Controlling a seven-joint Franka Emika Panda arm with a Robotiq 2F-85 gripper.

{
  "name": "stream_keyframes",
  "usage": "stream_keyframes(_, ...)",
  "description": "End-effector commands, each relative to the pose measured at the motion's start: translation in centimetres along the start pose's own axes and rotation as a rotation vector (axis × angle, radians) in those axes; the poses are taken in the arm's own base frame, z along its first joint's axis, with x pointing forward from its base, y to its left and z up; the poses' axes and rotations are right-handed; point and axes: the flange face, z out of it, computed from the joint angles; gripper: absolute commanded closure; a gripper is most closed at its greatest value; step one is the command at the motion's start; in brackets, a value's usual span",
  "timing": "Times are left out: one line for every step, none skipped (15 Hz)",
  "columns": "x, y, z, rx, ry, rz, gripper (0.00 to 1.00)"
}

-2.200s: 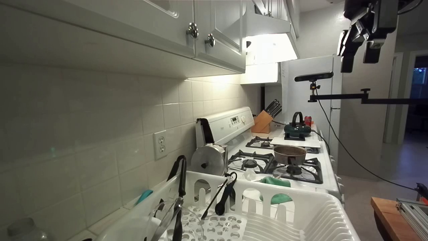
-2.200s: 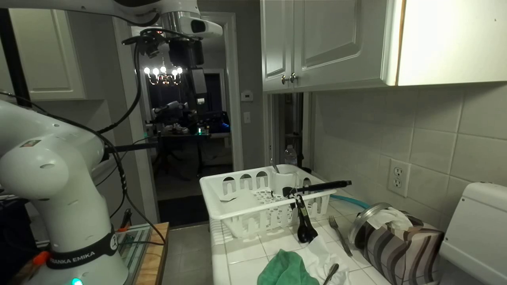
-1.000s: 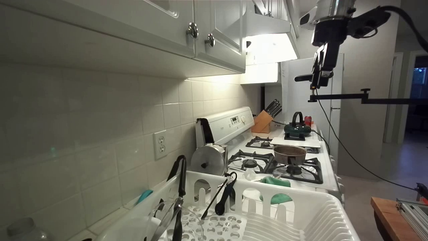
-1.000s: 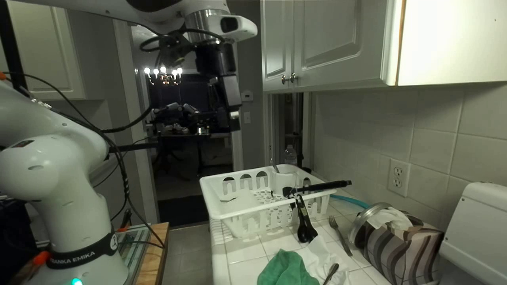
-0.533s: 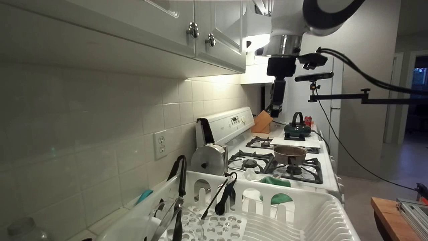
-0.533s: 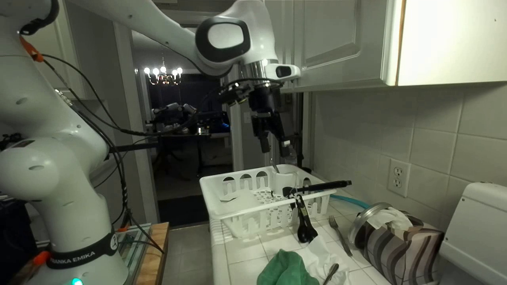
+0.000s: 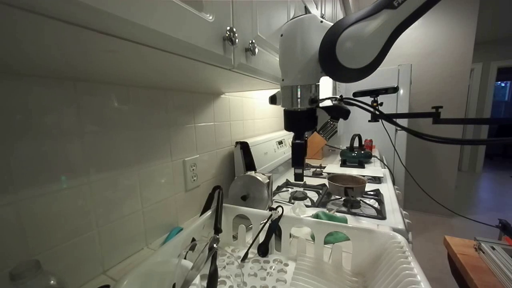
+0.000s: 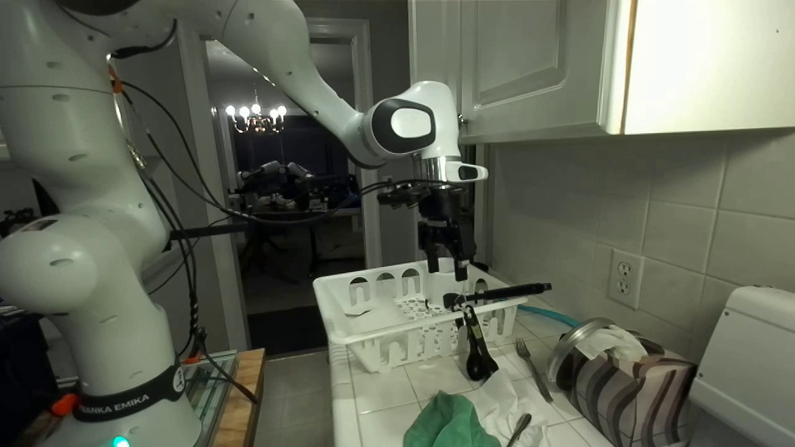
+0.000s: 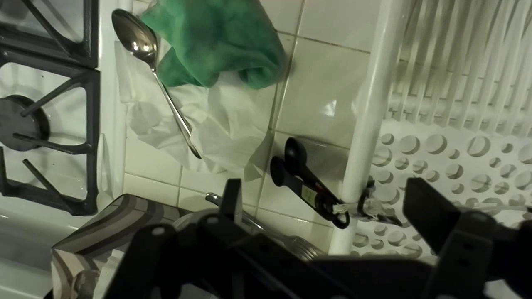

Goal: Pick up the spoons and place them in the spoon holder

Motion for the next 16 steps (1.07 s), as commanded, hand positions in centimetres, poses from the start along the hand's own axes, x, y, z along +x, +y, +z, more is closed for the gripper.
stream_keyframes(3.2, -1.2, 1.7, -0.023, -0.017, 0.031, 0.0)
stream_keyframes(3.6, -1.6, 2.1, -0.024, -0.022, 0.036, 0.0)
stream_keyframes(4.1, -1.9, 2.6, -0.021, -0.031, 0.04, 0.0)
stream_keyframes(4.4, -2.3, 3.2, -0.022, -0.042, 0.04, 0.0)
stream_keyframes(4.9, -2.7, 3.8, -0.02, -0.05, 0.041, 0.0)
stream_keyframes(5.1, -3.1, 4.3, -0.019, -0.057, 0.04, 0.02)
stream_keyframes(5.4, -3.4, 4.7, -0.019, -0.062, 0.039, 0.1)
stream_keyframes(5.3, -3.5, 5.3, -0.016, -0.073, 0.041, 0.12)
stream_keyframes(5.5, -3.7, 5.7, -0.015, -0.08, 0.041, 0.16)
stream_keyframes(5.7, -3.9, 6.0, -0.015, -0.085, 0.042, 0.32)
stream_keyframes(5.8, -4.1, 6.2, -0.014, -0.089, 0.043, 0.4)
stream_keyframes(6.0, -4.2, 6.5, -0.014, -0.094, 0.043, 0.41)
stream_keyframes(6.1, -4.3, 6.7, -0.014, -0.096, 0.044, 0.47)
stream_keyframes(6.2, -4.4, 6.9, -0.013, -0.098, 0.043, 0.56)
stream_keyframes(6.3, -4.5, 7.1, -0.013, -0.1, 0.043, 0.63)
stream_keyframes(6.2, -4.6, 7.2, -0.013, -0.102, 0.043, 0.69)
